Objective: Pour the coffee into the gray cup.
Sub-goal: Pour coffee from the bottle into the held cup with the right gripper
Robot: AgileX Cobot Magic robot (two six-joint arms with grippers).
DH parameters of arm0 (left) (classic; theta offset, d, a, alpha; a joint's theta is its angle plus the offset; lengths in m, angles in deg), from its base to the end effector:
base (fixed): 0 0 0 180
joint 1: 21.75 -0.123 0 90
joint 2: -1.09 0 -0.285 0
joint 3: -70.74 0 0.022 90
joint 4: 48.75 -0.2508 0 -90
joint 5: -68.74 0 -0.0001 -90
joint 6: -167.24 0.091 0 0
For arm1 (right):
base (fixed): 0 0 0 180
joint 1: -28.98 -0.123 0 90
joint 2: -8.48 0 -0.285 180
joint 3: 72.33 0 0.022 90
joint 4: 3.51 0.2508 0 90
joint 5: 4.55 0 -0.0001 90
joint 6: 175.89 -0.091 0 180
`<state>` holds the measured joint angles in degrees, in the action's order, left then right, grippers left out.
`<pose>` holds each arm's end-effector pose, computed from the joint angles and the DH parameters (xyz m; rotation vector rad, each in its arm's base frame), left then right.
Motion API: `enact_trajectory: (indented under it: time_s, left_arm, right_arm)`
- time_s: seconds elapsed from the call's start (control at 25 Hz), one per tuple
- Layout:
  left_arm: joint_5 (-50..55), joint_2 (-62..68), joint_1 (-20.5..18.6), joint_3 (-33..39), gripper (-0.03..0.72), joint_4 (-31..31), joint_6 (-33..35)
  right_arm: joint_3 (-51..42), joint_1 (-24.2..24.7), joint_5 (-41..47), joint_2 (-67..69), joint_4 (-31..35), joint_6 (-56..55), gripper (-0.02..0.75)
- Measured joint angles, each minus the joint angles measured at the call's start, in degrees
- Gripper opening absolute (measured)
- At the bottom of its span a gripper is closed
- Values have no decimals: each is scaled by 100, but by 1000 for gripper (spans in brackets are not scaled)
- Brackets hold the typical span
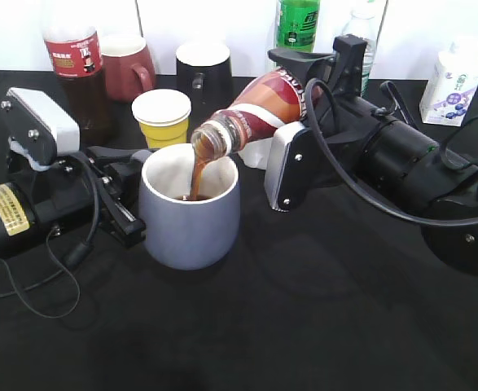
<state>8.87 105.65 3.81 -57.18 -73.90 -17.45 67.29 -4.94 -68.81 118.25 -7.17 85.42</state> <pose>0.2335 -0.1487 0.1635 0.7752 1.5717 -0.5429 0.2717 0.1890 0.1910 -1.3309 0.7628 -0.6422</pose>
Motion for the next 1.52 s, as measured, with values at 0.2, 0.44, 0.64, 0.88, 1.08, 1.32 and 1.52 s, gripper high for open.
enact_trajectory:
  time_s: [0.2,0.44,0.64,0.88,1.08,1.32,1.52]
  left_arm:
    - [0,0,0,0,58,0,0]
    - [0,0,0,0,58,0,0]
    - [4,0,0,0,58,0,5]
    - [6,0,0,0,58,0,14]
    - [11,0,0,0,58,0,14]
    - [11,0,0,0,58,0,16]
    - [0,0,0,0,58,0,21]
  right_arm:
    - [0,0,0,0,0,17,532]
    - [0,0,-2,0,5,35,532]
    - [0,0,-27,0,5,103,532]
    - [0,0,-39,0,5,185,532]
    - [0,0,-45,0,5,251,532]
    - [0,0,-89,0,5,257,532]
    - [0,0,-179,0,5,274,532]
